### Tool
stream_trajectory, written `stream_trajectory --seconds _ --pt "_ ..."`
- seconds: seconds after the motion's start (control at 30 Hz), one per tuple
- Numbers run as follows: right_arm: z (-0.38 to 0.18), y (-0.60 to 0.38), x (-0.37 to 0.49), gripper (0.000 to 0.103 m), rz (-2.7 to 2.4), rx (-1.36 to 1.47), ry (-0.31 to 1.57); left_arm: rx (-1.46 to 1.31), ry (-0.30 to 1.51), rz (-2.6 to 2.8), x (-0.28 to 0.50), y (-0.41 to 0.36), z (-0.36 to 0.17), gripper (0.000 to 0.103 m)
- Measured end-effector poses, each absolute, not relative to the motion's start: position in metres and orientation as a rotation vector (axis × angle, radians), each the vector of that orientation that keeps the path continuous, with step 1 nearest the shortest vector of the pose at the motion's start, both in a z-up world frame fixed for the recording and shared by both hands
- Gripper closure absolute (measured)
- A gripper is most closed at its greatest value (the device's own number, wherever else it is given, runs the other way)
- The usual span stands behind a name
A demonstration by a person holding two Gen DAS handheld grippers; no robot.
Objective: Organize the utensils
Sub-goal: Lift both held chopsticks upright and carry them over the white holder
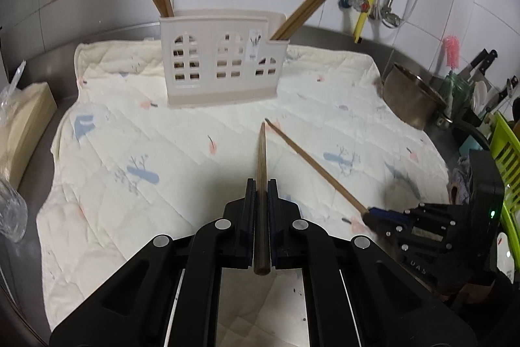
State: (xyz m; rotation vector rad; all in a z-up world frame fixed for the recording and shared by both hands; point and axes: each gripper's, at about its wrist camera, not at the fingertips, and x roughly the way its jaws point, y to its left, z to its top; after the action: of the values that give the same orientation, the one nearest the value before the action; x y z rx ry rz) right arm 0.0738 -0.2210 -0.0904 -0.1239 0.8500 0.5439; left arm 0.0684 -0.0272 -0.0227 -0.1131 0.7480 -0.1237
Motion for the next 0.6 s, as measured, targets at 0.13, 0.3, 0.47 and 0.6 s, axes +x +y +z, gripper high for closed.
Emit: stream_trajectory --seconds 0.13,0.3,0.47,0.6 --pt "-0.083 -0.221 0.072 0.096 0.541 -0.133 0.831 -0.101 0.728 -0.123 0.071 -0.024 -0.013 0.097" --pt "-0.053 -0.224 0.067 0.096 0.543 -0.128 0.746 -0.084 0.700 -0.125 0.075 -0.020 0.000 0.097" --pt "-0.008 -0.224 0.065 0.096 0.556 -0.129 0.625 -0.067 0.681 -0.132 0.081 -0.017 0.012 0.097" --pt "0.024 -0.219 0.075 0.096 0.580 -0.130 0.552 -0.069 0.681 -0.154 0.093 -0.012 0.023 0.097"
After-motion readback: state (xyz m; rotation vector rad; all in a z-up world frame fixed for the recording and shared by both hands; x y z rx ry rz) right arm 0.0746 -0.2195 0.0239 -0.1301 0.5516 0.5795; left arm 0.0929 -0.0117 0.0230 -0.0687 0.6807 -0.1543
